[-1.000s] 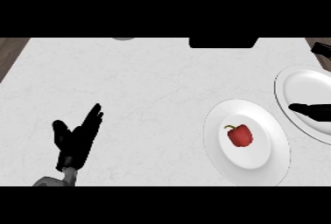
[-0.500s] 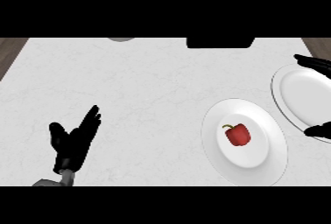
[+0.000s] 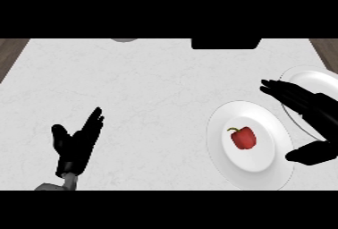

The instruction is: Pick the bell pepper from the plate and place it in the plate

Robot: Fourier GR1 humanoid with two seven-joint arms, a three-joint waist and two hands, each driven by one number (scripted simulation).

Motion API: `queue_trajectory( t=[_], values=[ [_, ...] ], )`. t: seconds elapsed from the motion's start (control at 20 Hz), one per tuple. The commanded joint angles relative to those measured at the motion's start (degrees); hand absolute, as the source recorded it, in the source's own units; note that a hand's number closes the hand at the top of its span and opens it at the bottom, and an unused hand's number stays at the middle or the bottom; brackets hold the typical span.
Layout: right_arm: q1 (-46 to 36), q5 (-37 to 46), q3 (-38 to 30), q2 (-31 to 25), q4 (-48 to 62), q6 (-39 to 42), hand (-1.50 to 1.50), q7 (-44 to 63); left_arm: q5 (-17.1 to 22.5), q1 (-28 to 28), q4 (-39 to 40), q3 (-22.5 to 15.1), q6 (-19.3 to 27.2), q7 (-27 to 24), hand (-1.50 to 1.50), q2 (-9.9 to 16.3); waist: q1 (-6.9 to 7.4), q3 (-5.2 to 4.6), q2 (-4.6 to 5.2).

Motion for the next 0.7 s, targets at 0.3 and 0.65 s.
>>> queue_trajectory(
  t=[0.3, 0.65],
  values=[
    [2.0, 11.9, 2.7, 7.4, -1.6, 4.2, -1.50, 8.1, -2.2, 1.1, -1.6, 1.5, -1.8, 2.9, 0.00, -0.9, 0.35, -0.16, 0.28],
    [4.2, 18.3, 5.8, 15.2, -2.8, 5.7, -1.50, 10.1, -5.4, 2.3, 0.6, 1.4, -1.1, 1.2, 0.00, -4.9, 0.20, -0.16, 0.27]
  ],
)
